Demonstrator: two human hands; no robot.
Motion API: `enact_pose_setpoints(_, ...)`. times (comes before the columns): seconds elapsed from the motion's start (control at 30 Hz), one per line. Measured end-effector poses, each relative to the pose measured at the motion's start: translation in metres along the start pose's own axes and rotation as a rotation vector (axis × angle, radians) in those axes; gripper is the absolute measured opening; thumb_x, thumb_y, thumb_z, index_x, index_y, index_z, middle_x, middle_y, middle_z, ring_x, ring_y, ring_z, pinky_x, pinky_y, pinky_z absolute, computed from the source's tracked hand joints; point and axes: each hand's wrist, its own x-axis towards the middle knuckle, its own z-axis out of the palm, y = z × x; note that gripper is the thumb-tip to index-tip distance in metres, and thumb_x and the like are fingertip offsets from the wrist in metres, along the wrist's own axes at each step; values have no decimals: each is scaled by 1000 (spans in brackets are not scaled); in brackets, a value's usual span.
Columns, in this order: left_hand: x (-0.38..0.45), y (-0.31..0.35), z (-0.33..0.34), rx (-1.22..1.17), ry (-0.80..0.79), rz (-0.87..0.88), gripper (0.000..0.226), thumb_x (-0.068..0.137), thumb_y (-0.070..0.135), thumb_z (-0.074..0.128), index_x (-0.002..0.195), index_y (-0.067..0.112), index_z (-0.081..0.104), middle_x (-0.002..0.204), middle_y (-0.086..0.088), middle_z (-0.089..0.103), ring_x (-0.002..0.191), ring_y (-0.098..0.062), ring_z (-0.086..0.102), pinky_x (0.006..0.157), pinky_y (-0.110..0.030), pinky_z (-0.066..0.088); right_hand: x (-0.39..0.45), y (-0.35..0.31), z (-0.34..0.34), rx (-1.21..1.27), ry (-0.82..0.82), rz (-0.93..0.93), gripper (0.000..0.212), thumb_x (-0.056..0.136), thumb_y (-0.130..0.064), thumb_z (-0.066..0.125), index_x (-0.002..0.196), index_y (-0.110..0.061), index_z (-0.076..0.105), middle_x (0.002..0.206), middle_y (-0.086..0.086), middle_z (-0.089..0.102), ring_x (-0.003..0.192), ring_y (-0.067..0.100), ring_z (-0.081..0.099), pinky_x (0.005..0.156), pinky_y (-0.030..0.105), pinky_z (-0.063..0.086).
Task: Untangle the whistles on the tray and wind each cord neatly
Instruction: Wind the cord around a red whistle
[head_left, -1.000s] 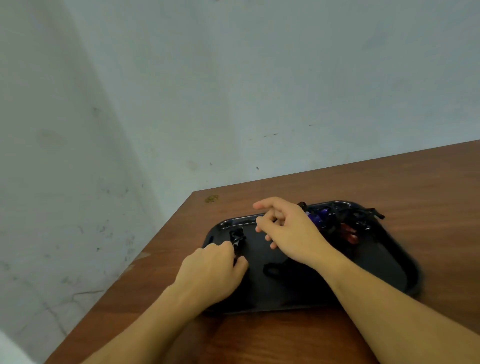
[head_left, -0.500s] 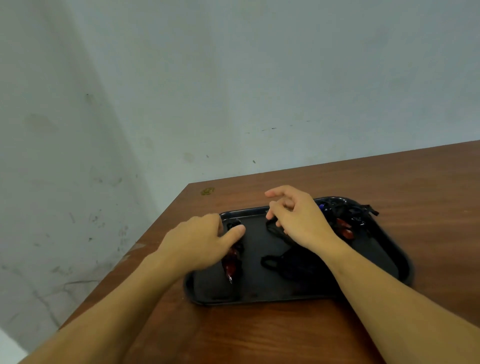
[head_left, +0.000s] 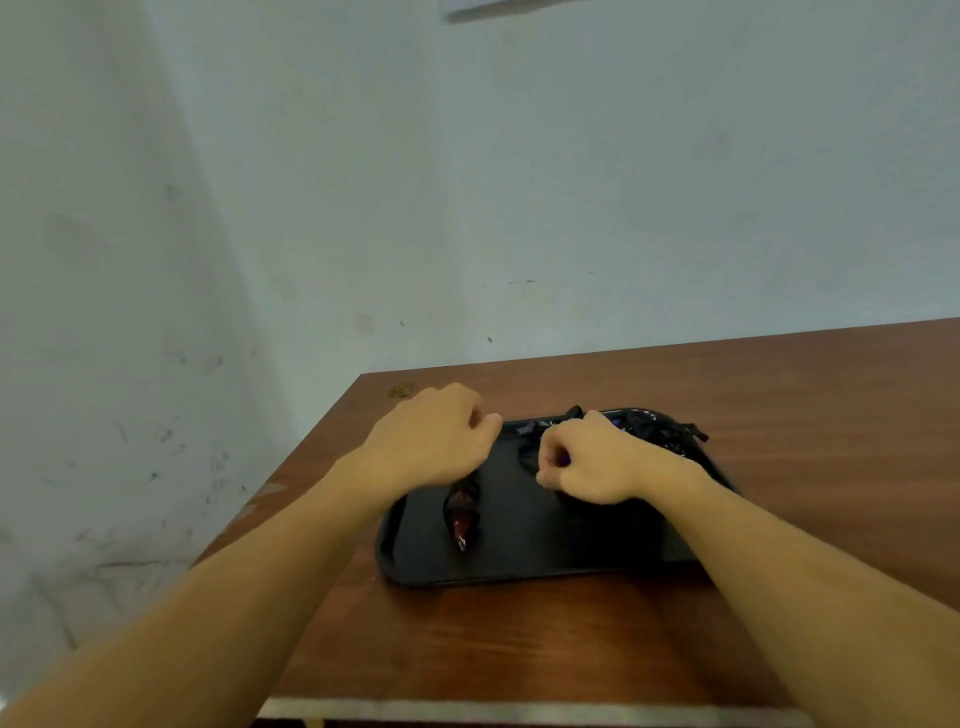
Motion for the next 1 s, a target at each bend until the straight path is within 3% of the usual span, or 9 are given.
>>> enact_pose_setpoints(0.1,3,15,-7,-102,16,-4,27,97,36,51,94,15,66,86,-5,72,80,-22,67,73,-34,54,-5,-9,-29,228,241,38,20,97,-27,58,88,-14,70,80,-6,68,81,19,65,75,30,51)
enact_pose_setpoints(0.2,12,33,-7,-394,-44,-47,24,91,34,62,99,12,61,101,-22,72,67,-21,64,62,-31,49,-9,-21,-53,468,441,82,18,92,-18,62,81,-9,73,66,-10,69,59,-2,61,56,18,42)
enact_pose_setpoints(0.27,18,48,-6,-638,-105,-94,45,88,29,68,125,8,54,103,-23,71,59,-19,57,51,-27,42,-10,-26,-65,598,498,87,9,88,-14,66,88,-9,72,76,-5,73,74,5,63,65,21,43)
enact_pose_setpoints(0.37,27,69,-1,-846,-141,-131,63,88,20,71,142,5,41,97,-17,70,51,-12,57,44,-24,41,-15,-31,-80,760,564,78,12,89,-13,67,101,-11,67,84,3,76,65,3,58,62,21,40)
enact_pose_setpoints(0.47,37,83,6,-899,-108,-114,33,95,22,64,122,5,57,108,-24,70,59,-16,59,51,-28,47,-20,-33,-93,871,627,63,15,93,-14,66,108,-14,62,87,2,76,55,-5,54,55,16,40)
enact_pose_setpoints(0.53,41,88,7,-955,-66,-104,18,99,20,57,105,4,64,100,-24,71,64,-19,61,53,-28,49,-22,-33,-98,904,646,57,16,93,-17,66,109,-16,62,89,1,75,64,-2,59,56,16,41)
enact_pose_setpoints(0.67,47,95,-5,-1189,-19,-95,23,102,18,53,98,-2,64,87,-16,69,67,-25,67,51,-29,52,-23,-20,-88,909,589,88,35,95,-49,60,112,-19,65,104,1,71,91,16,68,77,30,55)
enact_pose_setpoints(0.77,54,99,-19,-1272,50,-117,20,101,15,55,87,2,62,82,-15,69,64,-23,65,55,-31,54,-29,-13,-75,893,410,24,53,97,-65,42,113,-23,68,99,-3,75,90,16,72,87,34,56)
enact_pose_setpoints(1.0,62,95,-53,-1330,179,-75,24,100,22,57,107,3,69,97,-10,70,83,-21,67,74,-31,59,-29,-15,-71,744,515,-8,37,106,-28,44,86,-10,69,60,2,64,57,14,61,71,36,56)
